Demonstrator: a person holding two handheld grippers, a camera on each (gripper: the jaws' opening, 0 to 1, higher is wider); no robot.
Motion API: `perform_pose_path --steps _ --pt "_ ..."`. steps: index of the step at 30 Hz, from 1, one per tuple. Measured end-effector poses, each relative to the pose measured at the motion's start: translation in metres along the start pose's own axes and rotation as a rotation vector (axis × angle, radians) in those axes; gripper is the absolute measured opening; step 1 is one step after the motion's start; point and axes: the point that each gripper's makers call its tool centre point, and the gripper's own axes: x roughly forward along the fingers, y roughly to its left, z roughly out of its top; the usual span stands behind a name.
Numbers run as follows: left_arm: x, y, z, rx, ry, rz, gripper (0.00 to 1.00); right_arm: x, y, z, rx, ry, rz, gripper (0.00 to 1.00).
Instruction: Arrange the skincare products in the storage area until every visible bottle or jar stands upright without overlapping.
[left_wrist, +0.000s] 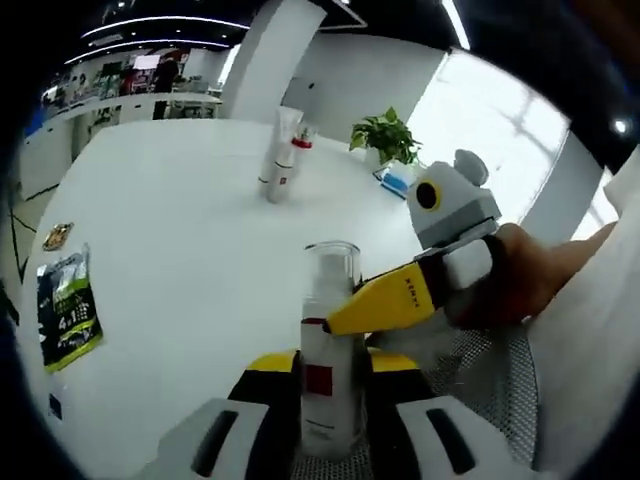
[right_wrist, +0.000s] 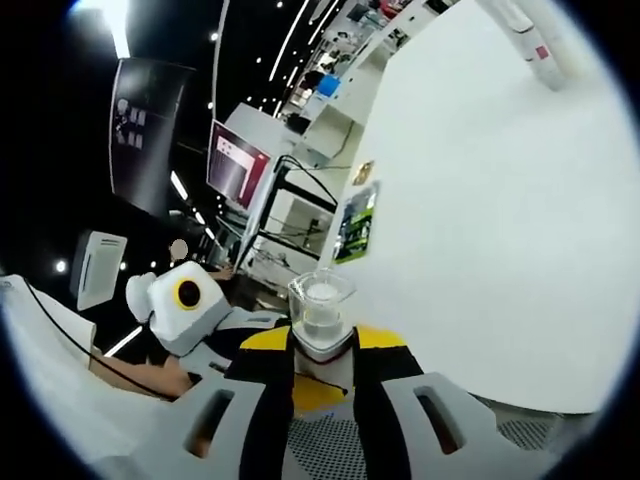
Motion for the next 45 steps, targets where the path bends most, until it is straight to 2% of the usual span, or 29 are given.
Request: perform_pose_path --steps 9,20,29,32,34,39,45 --pt "-0.009 -0.006 0.012 -0.187 -0.071 -0.140 0.23 -0.002 0.008 0.005 0.024 -0.034 0.048 0.19" --pt "-0.010 -0.012 0.015 -0.292 -0.079 -0.231 0.21 -0.003 0.012 0.011 0.068 -0.058 0.088 0.19" --pt "-0.008 -0.012 0.013 -0.249 -0.069 -0.184 0.20 -0.001 0.009 0.010 0.073 -0.050 0.058 0.20" --pt "-0.006 -0.006 0.010 -0.195 -0.059 -0.128 0.20 0.000 0.005 0.009 0.059 -0.048 0.030 0.20" --pt "-0.004 -0.002 0.007 -0.174 -0.043 -0.094 0.20 0.001 -0.002 0.008 0.029 -0.041 -0.013 0.20" --pt "-0.001 0.004 0.003 -0.086 -0.016 -0.008 0.20 0.001 -0.005 0.005 0.028 -0.029 -0.034 0.20" --pt "0.002 0.009 -0.003 0.101 0.023 0.099 0.20 0.002 -0.011 0.000 0.032 -0.004 -0.064 0.19"
